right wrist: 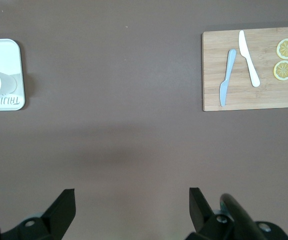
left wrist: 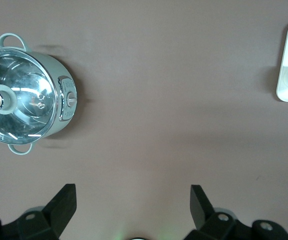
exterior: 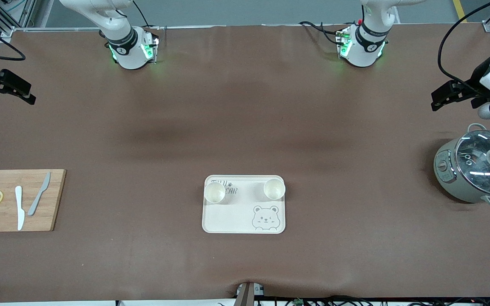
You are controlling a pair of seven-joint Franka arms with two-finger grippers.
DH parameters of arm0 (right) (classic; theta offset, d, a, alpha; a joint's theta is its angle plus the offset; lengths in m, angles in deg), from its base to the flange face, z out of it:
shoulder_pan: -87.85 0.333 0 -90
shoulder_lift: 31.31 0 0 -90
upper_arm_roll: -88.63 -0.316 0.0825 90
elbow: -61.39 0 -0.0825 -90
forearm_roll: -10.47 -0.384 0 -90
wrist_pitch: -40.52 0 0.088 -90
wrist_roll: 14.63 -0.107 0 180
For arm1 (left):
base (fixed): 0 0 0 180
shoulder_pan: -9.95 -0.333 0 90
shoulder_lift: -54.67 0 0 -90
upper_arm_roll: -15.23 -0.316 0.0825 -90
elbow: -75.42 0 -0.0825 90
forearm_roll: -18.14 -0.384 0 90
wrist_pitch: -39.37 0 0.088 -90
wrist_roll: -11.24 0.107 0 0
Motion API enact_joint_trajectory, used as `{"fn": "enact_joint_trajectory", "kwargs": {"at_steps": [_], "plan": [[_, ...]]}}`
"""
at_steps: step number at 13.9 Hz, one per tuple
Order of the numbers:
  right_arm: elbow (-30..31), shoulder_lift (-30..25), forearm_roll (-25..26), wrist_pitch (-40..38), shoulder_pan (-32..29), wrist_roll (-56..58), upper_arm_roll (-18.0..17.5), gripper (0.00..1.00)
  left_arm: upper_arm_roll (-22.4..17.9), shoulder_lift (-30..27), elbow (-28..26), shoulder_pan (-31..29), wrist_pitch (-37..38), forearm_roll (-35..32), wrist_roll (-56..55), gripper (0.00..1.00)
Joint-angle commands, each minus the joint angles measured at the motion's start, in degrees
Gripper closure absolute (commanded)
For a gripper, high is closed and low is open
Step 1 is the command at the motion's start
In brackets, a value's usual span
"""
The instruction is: Place white IKEA cup upright on tray with both arms
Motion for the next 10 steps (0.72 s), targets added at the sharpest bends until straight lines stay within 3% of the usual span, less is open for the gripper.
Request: {"fn": "enact_joint_trajectory", "kwargs": {"at_steps": [1, 10], "plan": [[-1.26, 0.71, 0.77, -0.73, 0.07, 0.68, 0.04, 0.00, 0.07, -0.99, 0.43, -0.39, 0.92, 1.69, 0.65, 0.00], [-1.35, 0.71, 0.68, -0.73, -0.20, 0.76, 0.04, 0.00, 0.07, -0.46, 2.18, -0.22, 1.26, 1.26, 1.00, 0.00]]}}
